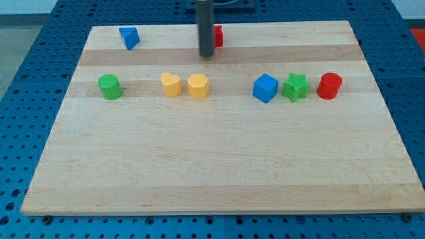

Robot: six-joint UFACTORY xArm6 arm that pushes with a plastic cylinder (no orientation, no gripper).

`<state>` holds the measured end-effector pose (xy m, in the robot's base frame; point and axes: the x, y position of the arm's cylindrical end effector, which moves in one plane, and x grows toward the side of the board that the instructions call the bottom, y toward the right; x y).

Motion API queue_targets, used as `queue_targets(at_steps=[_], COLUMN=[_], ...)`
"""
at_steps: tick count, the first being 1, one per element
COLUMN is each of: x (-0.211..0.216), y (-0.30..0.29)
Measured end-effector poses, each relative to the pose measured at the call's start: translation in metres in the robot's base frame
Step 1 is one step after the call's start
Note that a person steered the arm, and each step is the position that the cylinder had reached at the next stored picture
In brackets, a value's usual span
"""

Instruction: Push the green circle towards the top right

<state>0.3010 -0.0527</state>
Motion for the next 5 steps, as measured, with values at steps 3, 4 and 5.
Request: queue_targets(at_steps=[3,4,5], x=[0.035,0.054,0.061], y=[-0.194,-0.252,-0.252])
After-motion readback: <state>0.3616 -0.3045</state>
